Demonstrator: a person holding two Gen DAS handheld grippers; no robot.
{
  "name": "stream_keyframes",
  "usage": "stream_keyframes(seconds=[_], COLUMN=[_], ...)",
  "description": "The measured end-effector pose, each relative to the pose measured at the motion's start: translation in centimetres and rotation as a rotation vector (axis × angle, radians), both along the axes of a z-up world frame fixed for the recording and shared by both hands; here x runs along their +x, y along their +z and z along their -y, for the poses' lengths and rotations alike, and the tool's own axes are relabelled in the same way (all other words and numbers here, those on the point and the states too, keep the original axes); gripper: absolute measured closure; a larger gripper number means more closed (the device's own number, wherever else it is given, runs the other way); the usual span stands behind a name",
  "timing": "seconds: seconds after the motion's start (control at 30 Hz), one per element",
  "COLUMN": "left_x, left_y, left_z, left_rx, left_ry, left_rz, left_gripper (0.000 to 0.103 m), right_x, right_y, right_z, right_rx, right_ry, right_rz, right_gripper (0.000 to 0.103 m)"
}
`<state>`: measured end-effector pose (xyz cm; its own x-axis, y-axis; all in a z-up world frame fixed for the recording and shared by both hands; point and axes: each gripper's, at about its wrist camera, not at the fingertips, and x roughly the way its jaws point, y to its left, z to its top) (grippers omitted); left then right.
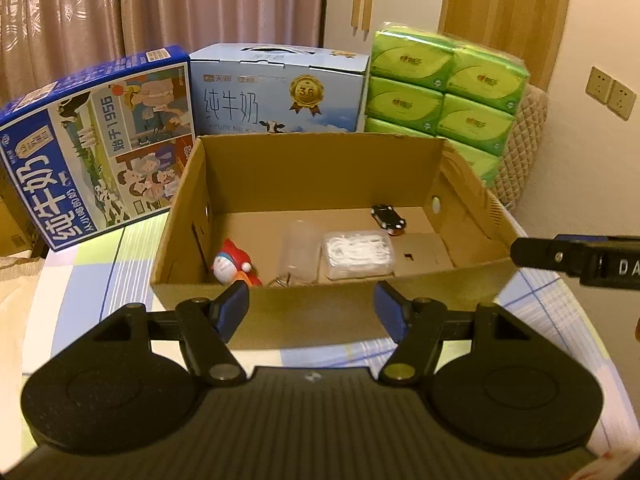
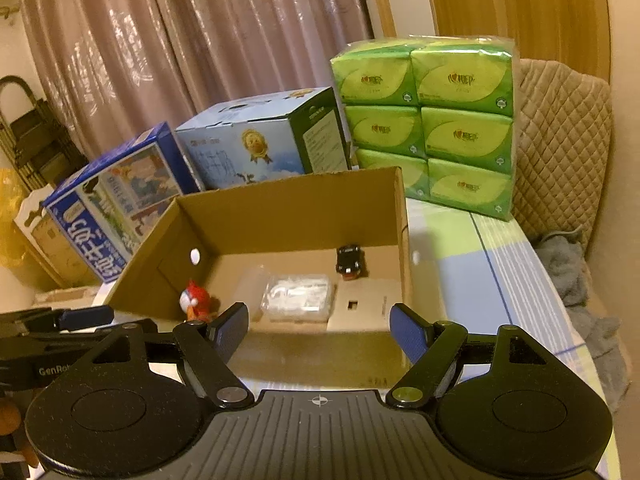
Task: Organize rigid objects
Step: 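Move both tools back from the box toward the plug and remote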
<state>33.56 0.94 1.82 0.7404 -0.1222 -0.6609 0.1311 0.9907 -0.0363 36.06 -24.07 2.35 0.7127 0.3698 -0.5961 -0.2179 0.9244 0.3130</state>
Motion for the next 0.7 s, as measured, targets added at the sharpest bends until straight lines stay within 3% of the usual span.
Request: stream_keyframes(seconds=[0.37,0.7], left_x=[-7.3,-14.2], left_y=[1.2,0.9], left_z=[0.5,0.1], left_rx=[-0.031,-0.039], left_ry=[0.011,0.048], left_rz=[-0.004,-0.013], left_gripper=[0.039,0.034], right_x=[-7.4,-14.4], right_y=[1.7,0.4], right_z=[1.4,3.0], right_rx=[-0.005,0.062], right_ry=[0.008,-0.015], right_rz=[0.012,-0.041], right_gripper=[0.028,0.028])
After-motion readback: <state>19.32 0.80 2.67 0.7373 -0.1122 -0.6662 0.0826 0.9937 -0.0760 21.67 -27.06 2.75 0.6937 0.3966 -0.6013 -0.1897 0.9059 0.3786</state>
